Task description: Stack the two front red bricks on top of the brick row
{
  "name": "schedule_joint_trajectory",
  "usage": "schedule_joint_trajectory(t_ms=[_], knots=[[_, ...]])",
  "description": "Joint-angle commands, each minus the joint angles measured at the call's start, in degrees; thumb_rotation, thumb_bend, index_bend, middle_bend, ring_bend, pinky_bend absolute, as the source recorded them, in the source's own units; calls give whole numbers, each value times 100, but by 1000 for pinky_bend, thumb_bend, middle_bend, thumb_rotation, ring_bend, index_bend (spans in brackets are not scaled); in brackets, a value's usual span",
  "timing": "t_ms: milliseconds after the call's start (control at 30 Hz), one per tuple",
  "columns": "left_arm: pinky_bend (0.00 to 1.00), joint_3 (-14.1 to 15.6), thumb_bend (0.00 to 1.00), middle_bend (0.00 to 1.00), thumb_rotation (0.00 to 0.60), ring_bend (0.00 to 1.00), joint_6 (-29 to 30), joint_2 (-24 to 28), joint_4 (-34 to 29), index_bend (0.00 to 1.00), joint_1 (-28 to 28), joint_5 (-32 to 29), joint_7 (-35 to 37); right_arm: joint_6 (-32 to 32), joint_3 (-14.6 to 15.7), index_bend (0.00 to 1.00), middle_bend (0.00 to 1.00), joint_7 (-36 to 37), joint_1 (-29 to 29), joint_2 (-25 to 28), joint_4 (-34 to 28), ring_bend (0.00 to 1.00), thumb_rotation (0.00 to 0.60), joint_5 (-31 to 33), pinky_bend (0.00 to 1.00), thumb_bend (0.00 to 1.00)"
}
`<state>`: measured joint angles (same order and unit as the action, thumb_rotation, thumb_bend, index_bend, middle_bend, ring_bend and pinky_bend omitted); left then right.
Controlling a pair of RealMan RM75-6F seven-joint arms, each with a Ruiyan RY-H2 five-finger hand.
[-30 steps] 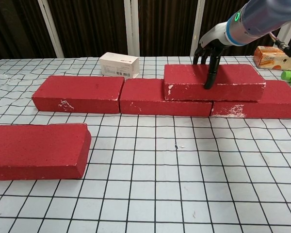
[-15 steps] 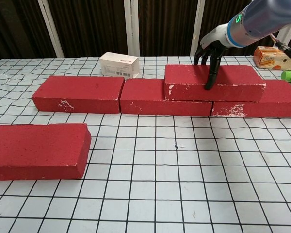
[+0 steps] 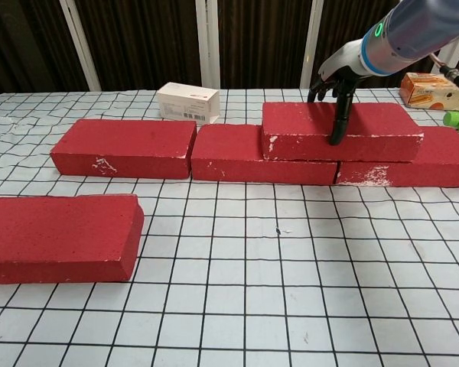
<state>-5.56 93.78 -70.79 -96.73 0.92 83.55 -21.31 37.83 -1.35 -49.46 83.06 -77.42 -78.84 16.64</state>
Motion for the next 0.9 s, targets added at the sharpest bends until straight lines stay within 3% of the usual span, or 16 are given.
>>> schedule_joint_trajectory(t_ms=[33,633,800,900], knots=[[220,-2,0,0,600,0,8,1,0,86,-3,0,1,-4,7,102,1,2,9,-5,2,0,600,18,0,154],[230,-28,0,0,600,0,20,8,-1,86,-8,-45,19,90,-97,0,0,115,72,347,-420,0,600,-70,0,154],[232,-19,0,0,600,0,-36,12,24,86,16,-46,47,252,-257,0,0,378,-55,1009,-1215,0,600,-450,0,154],[235,4,0,0,600,0,-72,8,39,86,35,-12,54,640,-377,0,0,740,-375,1634,-2045,0,600,-1159,0,153]])
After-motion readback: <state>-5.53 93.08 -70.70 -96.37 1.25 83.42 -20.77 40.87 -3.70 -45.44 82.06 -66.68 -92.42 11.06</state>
